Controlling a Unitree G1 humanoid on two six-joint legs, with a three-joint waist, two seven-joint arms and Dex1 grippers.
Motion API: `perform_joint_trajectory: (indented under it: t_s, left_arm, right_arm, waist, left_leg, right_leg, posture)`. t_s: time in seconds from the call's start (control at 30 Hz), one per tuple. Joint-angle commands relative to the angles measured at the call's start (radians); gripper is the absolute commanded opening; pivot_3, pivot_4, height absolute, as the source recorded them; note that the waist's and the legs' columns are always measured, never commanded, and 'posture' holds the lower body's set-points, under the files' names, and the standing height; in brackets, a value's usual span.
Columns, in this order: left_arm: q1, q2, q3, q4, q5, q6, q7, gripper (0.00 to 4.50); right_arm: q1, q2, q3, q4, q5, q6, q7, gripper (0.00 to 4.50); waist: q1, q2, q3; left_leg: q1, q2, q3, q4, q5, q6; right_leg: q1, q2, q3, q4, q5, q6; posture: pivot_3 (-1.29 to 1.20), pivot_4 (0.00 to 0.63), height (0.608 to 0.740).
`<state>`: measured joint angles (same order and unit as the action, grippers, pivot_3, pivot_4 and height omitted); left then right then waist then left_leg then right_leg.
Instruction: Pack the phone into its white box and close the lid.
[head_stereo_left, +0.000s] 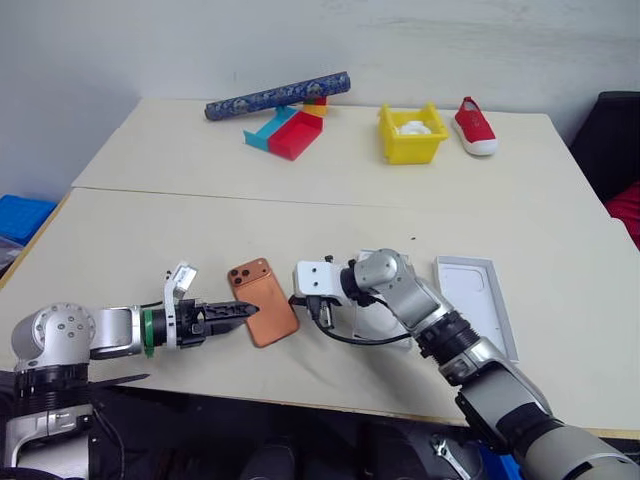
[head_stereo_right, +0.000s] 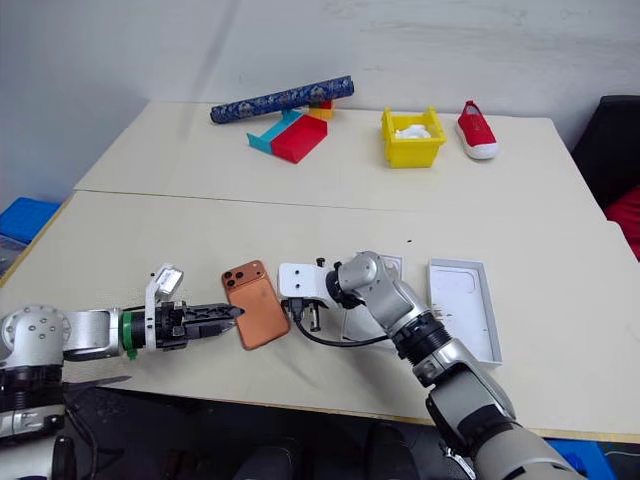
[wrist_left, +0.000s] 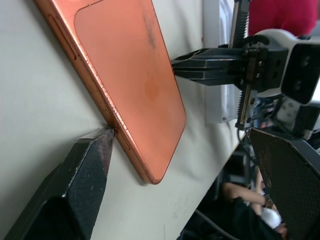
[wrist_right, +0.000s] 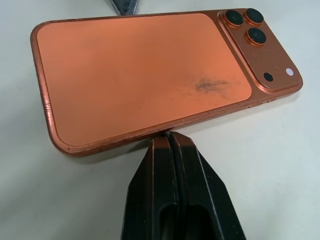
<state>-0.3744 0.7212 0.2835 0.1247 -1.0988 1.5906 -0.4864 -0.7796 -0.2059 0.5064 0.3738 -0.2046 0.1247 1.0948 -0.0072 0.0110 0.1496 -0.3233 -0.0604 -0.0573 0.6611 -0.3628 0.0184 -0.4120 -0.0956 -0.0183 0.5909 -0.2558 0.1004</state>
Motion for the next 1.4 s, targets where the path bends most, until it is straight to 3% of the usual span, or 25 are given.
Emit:
perform_joint_trajectory:
  t_s: [0.03, 0.17, 0.3, 0.43, 0.57, 0.83, 1.1, 1.23, 1.4]
  left_arm:
    - [0.030, 0.145, -0.101, -0.064, -0.042, 0.024, 0.053, 4.50]
    - [0.070, 0.317, -0.129, -0.046, -0.092, 0.024, 0.052, 4.50]
    - [0.116, 0.364, -0.148, -0.081, -0.164, 0.024, 0.091, 4.50]
    - [0.120, 0.298, -0.143, -0.087, -0.239, 0.024, 0.213, 4.50]
    - [0.102, 0.164, -0.152, -0.093, -0.333, 0.024, 0.391, 4.50]
    - [0.098, -0.041, -0.170, -0.087, -0.455, 0.012, 0.689, 4.50]
    - [0.118, -0.014, -0.103, 0.020, -0.578, -0.006, 0.547, 4.50]
    - [0.121, 0.002, -0.087, 0.066, -0.518, -0.006, 0.447, 4.50]
    - [0.110, 0.006, -0.076, 0.095, -0.453, -0.013, 0.374, 4.50]
  right_arm:
    - [0.000, 0.020, 0.022, -0.016, 0.005, -0.027, -0.002, 0.02]
    - [0.001, 0.016, 0.019, -0.014, 0.007, -0.033, 0.002, 0.02]
    - [-0.002, 0.022, 0.027, 0.000, 0.007, -0.045, -0.003, 0.02]
    - [-0.004, 0.036, 0.033, 0.004, 0.011, -0.047, -0.001, 0.02]
    - [0.000, 0.041, 0.042, -0.003, 0.016, -0.049, 0.016, 0.02]
    - [0.005, 0.054, 0.040, -0.033, 0.044, -0.022, 0.047, 0.02]
    - [0.006, 0.039, 0.030, -0.027, 0.038, -0.029, 0.049, 0.02]
    - [0.003, 0.041, 0.028, -0.024, 0.038, -0.028, 0.045, 0.02]
    - [0.005, 0.030, 0.029, -0.030, 0.038, -0.026, 0.044, 0.02]
  waist:
    - [-0.018, -0.008, 0.003]
    - [-0.047, -0.009, 0.003]
    - [-0.049, -0.009, 0.003]
    - [-0.045, -0.008, 0.003]
    - [-0.022, -0.006, 0.003]
    - [0.016, 0.008, -0.002]
    - [0.016, 0.007, -0.002]
    - [0.006, -0.002, -0.003]
    - [0.004, -0.003, -0.002]
  left_leg:
    - [0.000, 0.001, 0.000, -0.001, 0.000, 0.000]
    - [0.001, 0.002, 0.000, -0.013, 0.002, -0.001]
    - [-0.001, 0.003, -0.006, -0.014, 0.001, -0.006]
    - [0.000, 0.006, -0.008, -0.014, 0.000, -0.007]
    - [0.005, 0.005, -0.008, -0.013, 0.000, -0.007]
    - [0.013, -0.004, -0.017, -0.012, 0.000, -0.009]
    - [0.023, -0.008, -0.018, -0.013, 0.002, -0.009]
    - [0.011, -0.008, -0.021, -0.013, 0.004, -0.006]
    - [0.004, -0.008, -0.023, -0.013, 0.004, -0.006]
  right_leg:
    - [-0.001, 0.001, 0.000, 0.000, 0.000, 0.000]
    - [-0.006, 0.003, 0.001, 0.001, -0.001, -0.002]
    - [-0.015, 0.012, 0.006, 0.003, -0.004, -0.006]
    - [-0.014, 0.015, 0.007, 0.003, -0.005, -0.008]
    - [-0.009, 0.014, 0.008, 0.000, -0.005, -0.008]
    - [0.002, 0.013, 0.018, -0.004, -0.004, -0.005]
    - [0.014, 0.014, 0.023, -0.003, -0.008, 0.004]
    - [0.000, 0.014, 0.023, 0.001, -0.008, 0.003]
    - [-0.004, 0.014, 0.022, 0.000, -0.008, 0.003]
  posture:
    - [0.00, 0.150, 0.740]
    - [0.00, 0.150, 0.740]
    - [0.00, 0.150, 0.740]
    - [0.00, 0.150, 0.740]
    - [0.00, 0.150, 0.740]
    - [0.00, 0.150, 0.740]
    - [0.00, 0.150, 0.740]
    - [0.00, 0.150, 0.740]
    - [0.00, 0.150, 0.740]
